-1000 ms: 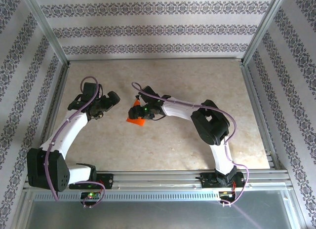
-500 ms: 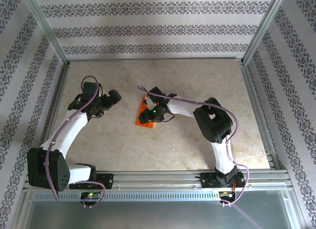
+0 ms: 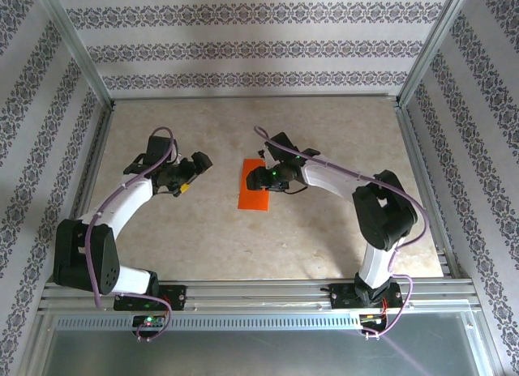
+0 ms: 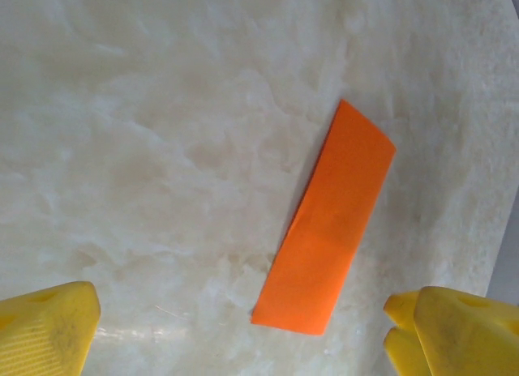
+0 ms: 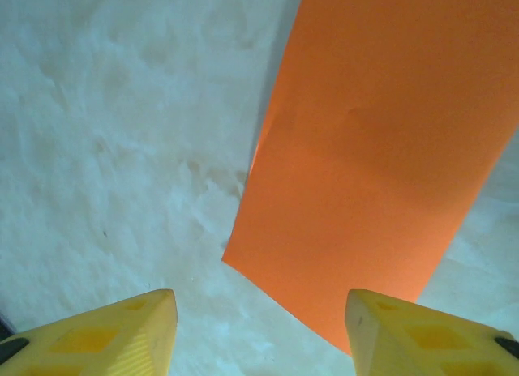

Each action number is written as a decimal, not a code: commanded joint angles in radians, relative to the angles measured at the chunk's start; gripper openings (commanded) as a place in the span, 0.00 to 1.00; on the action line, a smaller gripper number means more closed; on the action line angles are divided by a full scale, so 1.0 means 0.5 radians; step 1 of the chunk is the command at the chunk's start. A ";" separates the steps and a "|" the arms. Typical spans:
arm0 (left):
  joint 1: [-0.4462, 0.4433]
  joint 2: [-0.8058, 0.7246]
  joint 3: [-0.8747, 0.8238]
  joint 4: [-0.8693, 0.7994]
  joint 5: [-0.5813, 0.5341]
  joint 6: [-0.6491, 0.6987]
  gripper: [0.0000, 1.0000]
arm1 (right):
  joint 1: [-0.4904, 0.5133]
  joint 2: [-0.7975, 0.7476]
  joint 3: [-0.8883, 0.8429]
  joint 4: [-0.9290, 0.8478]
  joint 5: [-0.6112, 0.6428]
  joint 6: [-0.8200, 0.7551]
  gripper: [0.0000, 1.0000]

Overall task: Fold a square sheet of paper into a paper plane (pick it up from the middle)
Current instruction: Move the paper to the center of the table, then third fold the triangle at the center of the table.

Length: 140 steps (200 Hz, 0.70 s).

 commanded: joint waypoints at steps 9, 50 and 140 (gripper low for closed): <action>-0.125 0.077 -0.087 0.214 0.141 -0.101 1.00 | -0.009 0.040 -0.112 0.246 0.149 0.405 0.56; -0.265 0.225 -0.032 0.234 0.152 -0.108 0.98 | -0.048 0.182 -0.075 0.297 0.127 0.518 0.52; -0.383 0.335 -0.023 0.357 0.110 -0.157 0.92 | -0.068 0.415 -0.118 0.298 -0.013 0.508 0.51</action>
